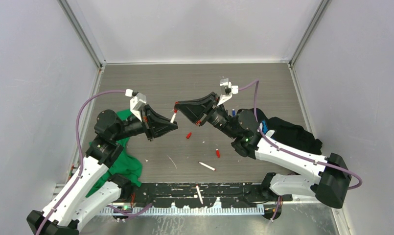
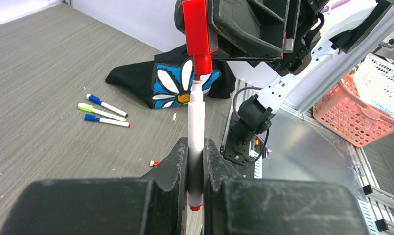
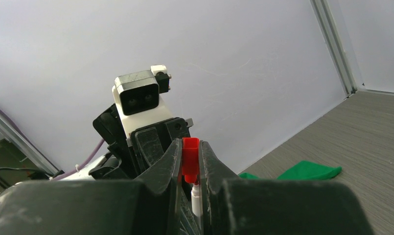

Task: Insert the pens into the pen caps
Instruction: Insert the pen cap onto the pen.

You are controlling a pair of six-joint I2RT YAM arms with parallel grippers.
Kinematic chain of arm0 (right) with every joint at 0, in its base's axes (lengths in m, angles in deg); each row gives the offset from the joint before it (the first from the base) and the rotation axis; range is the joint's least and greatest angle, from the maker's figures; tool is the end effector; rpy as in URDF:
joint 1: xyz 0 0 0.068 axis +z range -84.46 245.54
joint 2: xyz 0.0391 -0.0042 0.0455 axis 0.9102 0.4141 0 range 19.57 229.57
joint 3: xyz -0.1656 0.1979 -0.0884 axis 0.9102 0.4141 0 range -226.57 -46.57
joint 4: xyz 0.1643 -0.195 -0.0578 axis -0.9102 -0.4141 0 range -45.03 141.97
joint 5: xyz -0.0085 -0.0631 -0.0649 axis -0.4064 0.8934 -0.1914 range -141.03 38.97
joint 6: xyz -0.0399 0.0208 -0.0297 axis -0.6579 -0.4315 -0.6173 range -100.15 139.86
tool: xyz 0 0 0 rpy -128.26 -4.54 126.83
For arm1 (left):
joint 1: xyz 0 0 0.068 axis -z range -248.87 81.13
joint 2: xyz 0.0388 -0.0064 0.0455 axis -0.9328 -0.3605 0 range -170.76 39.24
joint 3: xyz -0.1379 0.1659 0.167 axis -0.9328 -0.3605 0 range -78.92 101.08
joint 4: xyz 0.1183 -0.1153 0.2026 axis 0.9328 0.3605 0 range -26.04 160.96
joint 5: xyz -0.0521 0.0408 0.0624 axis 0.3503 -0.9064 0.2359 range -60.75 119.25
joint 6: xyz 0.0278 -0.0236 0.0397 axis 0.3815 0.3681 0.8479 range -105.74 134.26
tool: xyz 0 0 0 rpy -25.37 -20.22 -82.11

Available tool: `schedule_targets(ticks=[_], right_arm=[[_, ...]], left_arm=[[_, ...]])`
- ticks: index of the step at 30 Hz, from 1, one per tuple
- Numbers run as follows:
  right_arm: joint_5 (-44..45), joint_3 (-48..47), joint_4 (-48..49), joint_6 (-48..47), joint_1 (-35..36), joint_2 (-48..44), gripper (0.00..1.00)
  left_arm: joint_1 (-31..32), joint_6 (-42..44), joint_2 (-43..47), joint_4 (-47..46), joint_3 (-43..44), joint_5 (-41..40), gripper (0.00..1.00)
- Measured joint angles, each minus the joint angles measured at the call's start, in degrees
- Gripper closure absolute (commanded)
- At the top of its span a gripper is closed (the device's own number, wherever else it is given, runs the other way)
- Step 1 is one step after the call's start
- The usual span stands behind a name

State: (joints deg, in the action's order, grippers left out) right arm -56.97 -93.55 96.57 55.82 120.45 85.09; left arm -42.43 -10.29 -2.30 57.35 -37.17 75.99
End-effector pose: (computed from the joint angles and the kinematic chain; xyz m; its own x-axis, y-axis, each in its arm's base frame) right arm 0.1466 0.2151 0.3808 -0.3050 0.5821 -0.7537 -0.8503 0.1900 0.4908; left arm 0.1361 -0.0966 0.3612 -0.2990 -0.1693 -0.9391 0.9107 0.2433 -0.3338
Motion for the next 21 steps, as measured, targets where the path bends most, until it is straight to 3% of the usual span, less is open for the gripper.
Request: schedule_targets(ticks=[21], right_arm=[[0.9, -0.4, -1.4, -1.7, 0.3, -0.7, 0.99]], left_arm=[[0.0, 0.0, 0.1, -0.4, 0.0, 0.0, 1.0]])
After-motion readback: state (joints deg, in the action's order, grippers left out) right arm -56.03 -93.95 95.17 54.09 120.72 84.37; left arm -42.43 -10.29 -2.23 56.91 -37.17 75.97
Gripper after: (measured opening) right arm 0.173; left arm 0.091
